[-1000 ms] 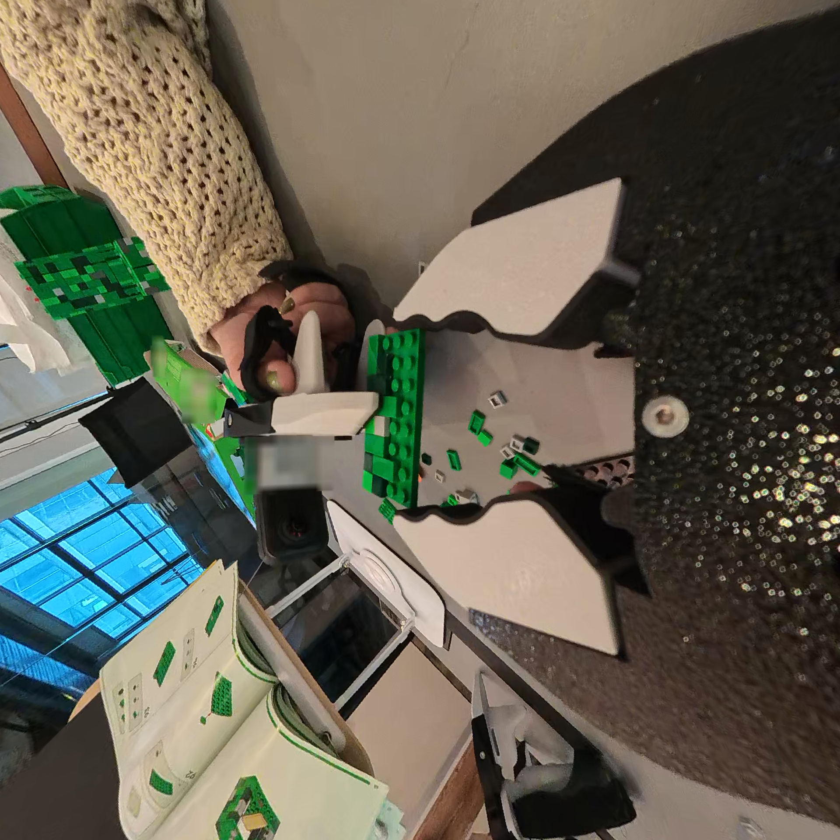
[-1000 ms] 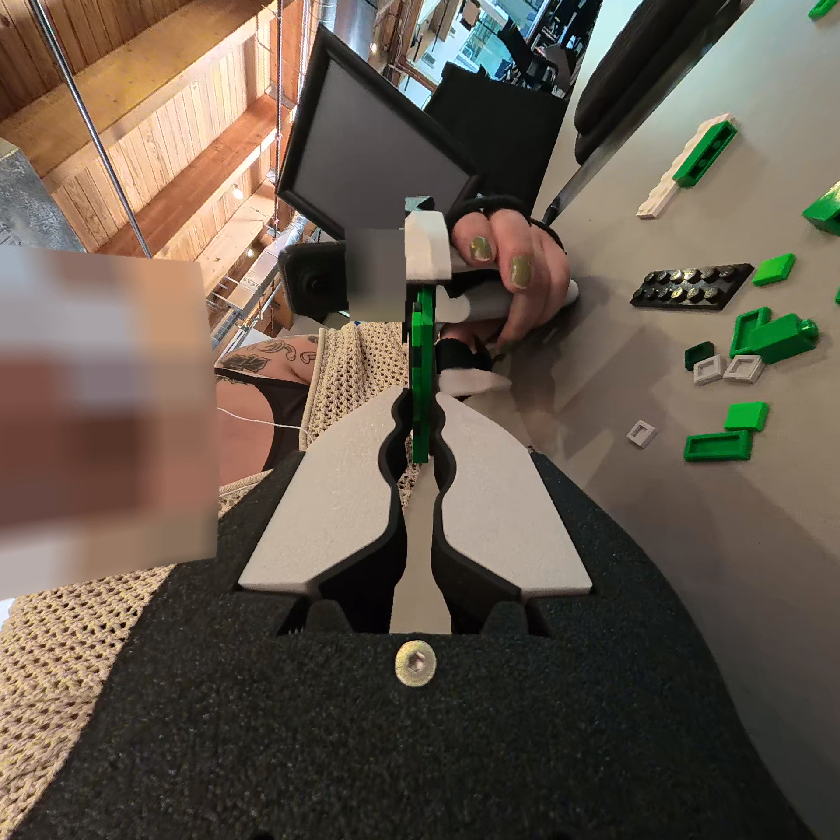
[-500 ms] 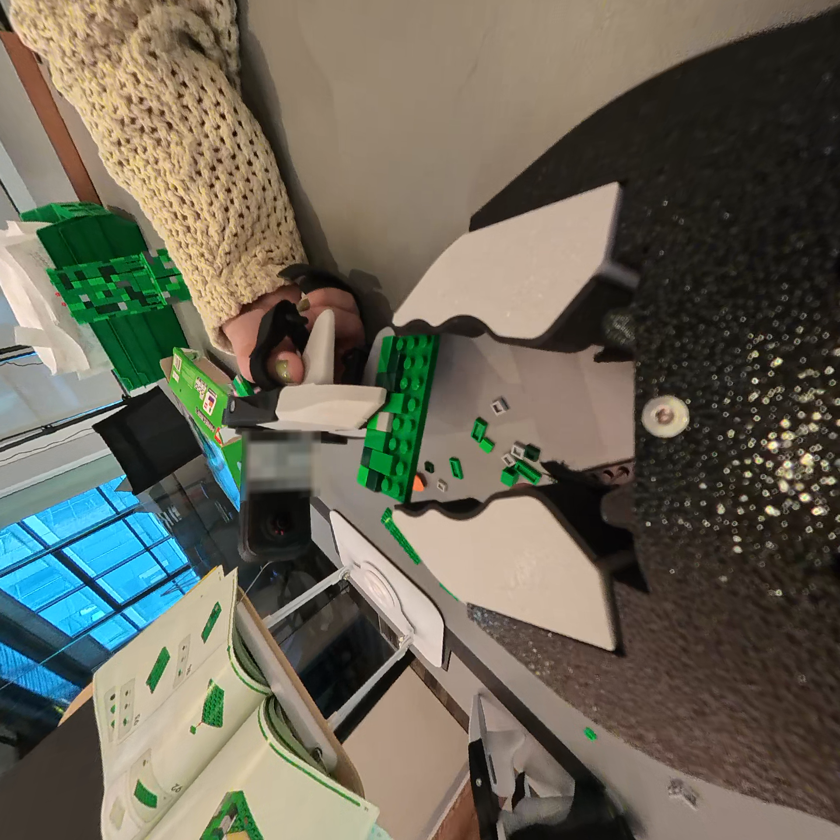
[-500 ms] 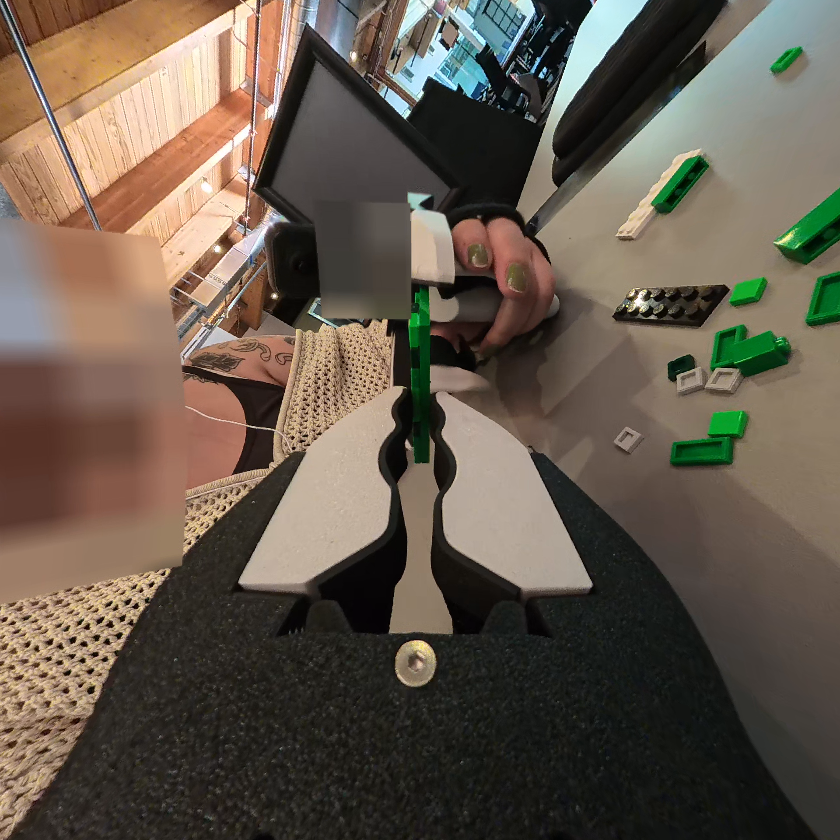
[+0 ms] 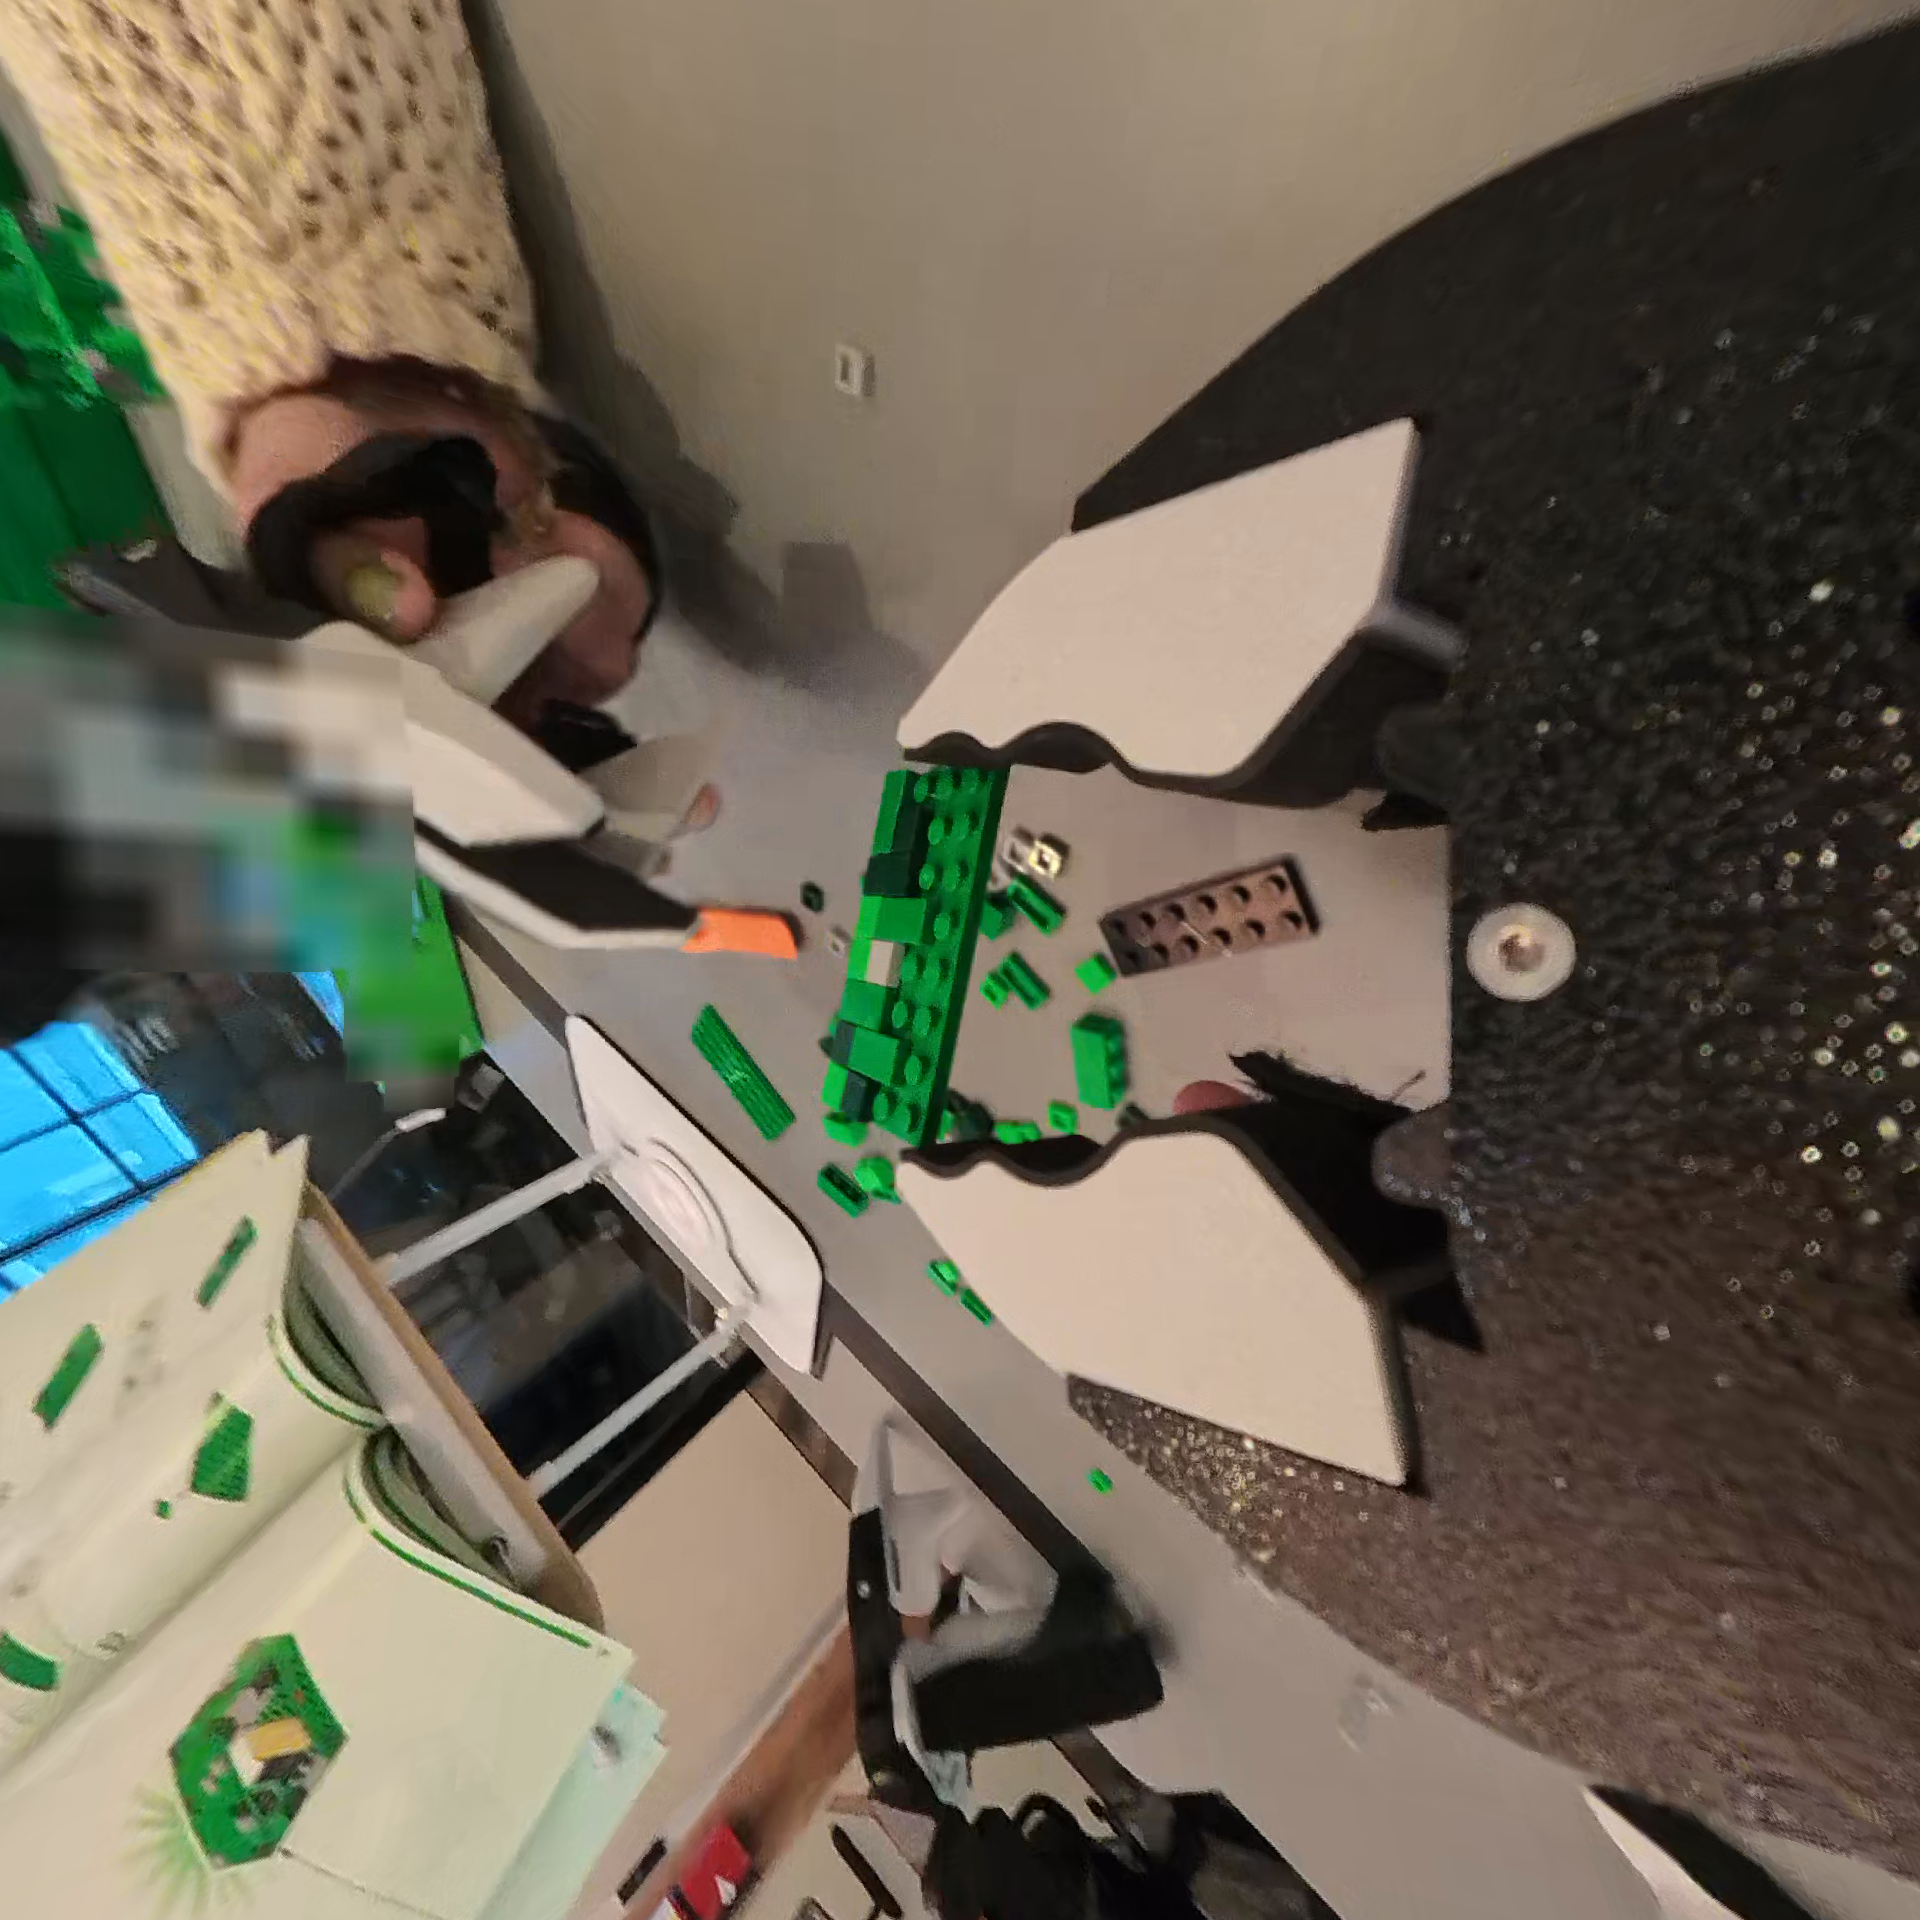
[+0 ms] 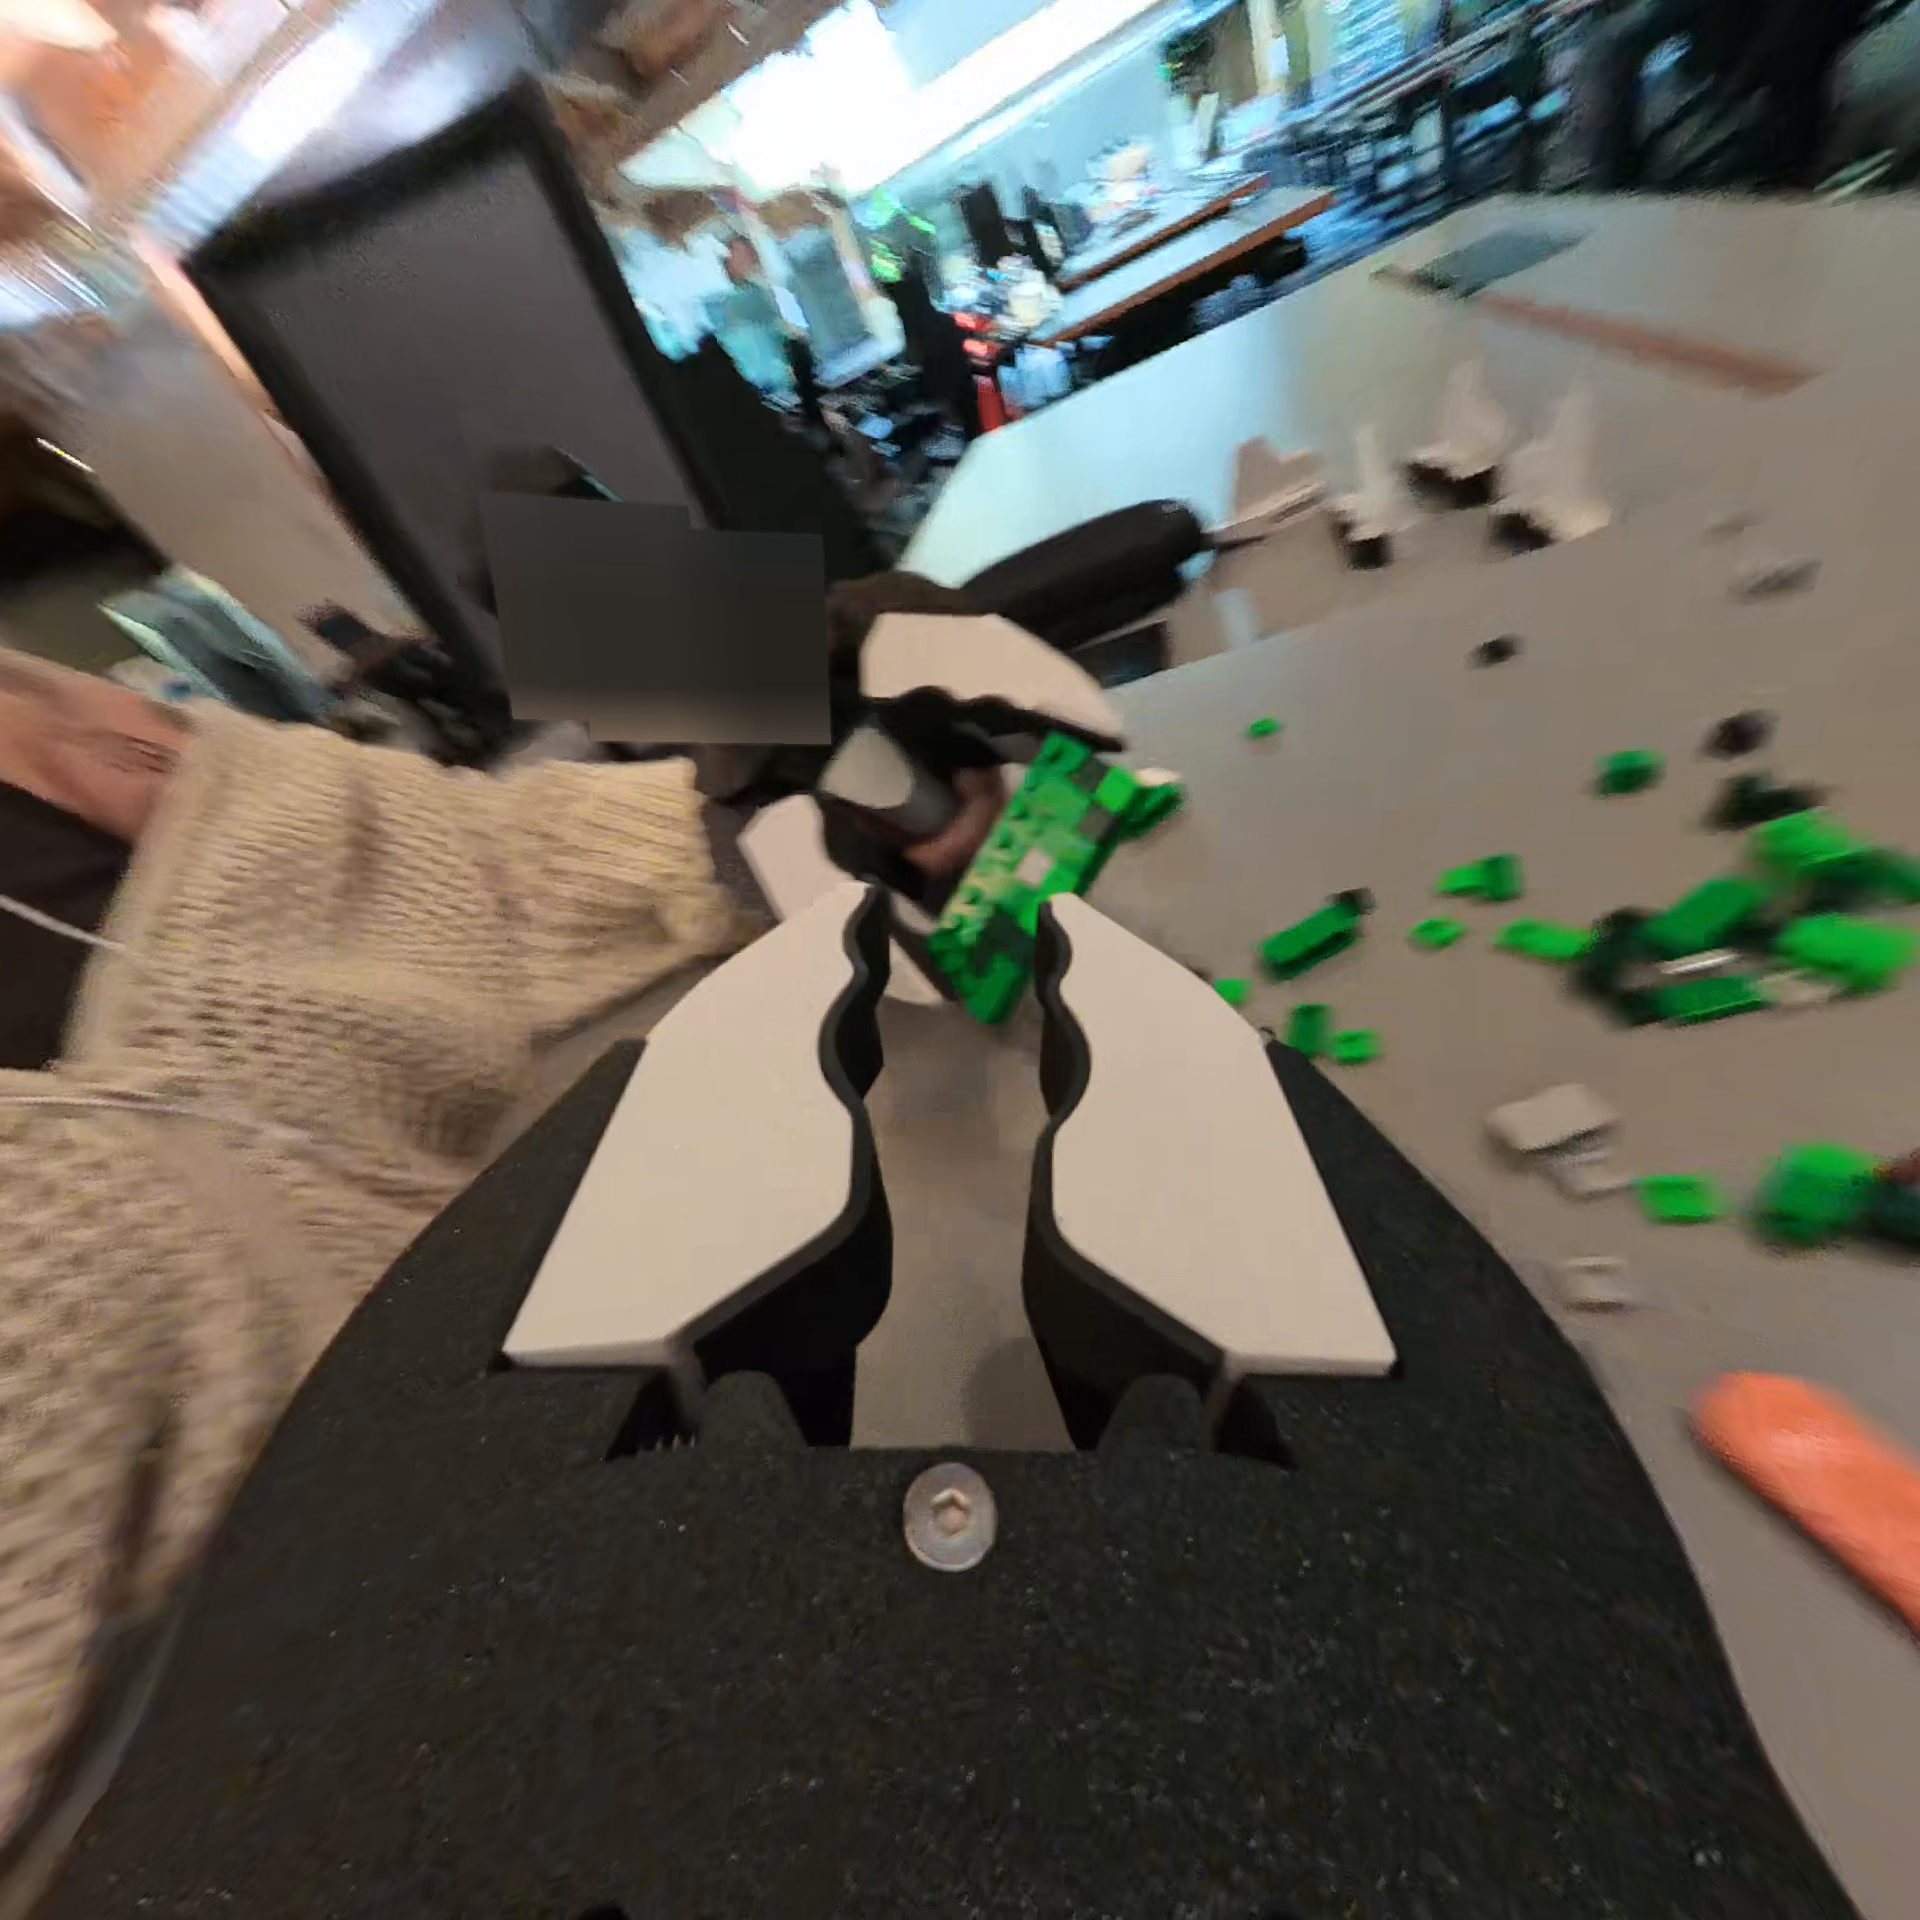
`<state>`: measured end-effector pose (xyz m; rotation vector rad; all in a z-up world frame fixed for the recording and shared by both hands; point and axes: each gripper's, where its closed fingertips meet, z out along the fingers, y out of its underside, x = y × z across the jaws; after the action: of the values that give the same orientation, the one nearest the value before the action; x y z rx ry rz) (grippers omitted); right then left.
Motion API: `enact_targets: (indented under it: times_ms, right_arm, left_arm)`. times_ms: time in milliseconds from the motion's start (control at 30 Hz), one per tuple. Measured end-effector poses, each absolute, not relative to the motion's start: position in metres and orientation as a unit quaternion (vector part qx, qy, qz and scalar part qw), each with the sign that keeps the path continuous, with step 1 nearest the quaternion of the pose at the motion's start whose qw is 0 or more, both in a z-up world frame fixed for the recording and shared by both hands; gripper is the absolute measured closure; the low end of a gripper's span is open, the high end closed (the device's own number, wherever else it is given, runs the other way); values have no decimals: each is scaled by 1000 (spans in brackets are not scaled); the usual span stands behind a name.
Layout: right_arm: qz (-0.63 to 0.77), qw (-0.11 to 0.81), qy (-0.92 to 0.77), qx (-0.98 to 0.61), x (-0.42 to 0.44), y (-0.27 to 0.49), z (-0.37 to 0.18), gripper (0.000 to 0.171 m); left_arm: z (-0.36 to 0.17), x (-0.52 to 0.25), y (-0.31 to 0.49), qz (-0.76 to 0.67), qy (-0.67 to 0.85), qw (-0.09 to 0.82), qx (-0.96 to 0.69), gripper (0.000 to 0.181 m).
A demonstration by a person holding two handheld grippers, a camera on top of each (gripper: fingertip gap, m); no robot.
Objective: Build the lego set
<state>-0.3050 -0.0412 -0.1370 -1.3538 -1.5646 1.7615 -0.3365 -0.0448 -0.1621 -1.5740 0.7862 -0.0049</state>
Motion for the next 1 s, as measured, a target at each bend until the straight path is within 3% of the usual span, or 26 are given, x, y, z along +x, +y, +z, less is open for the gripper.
enact_targets:
  times_ms: [200, 400, 633, 1000]
  right_arm:
    - [383, 359, -697, -489, -336, 42, -161, 148]
    - [301, 318, -802, -406, -360, 68, -191, 156]
    - [289, 197, -835, -425, -370, 68, -214, 153]
    - [281, 158, -847, -422, -375, 66, -225, 164]
  left_arm:
    - [-161, -347, -43, -11, 325, 637, -699, 113]
    - [-160, -349, -42, -24, 318, 636, -703, 113]
    - [-155, -354, -41, -49, 292, 642, -707, 113]
    - [-159, -351, -41, -39, 307, 633, -709, 113]
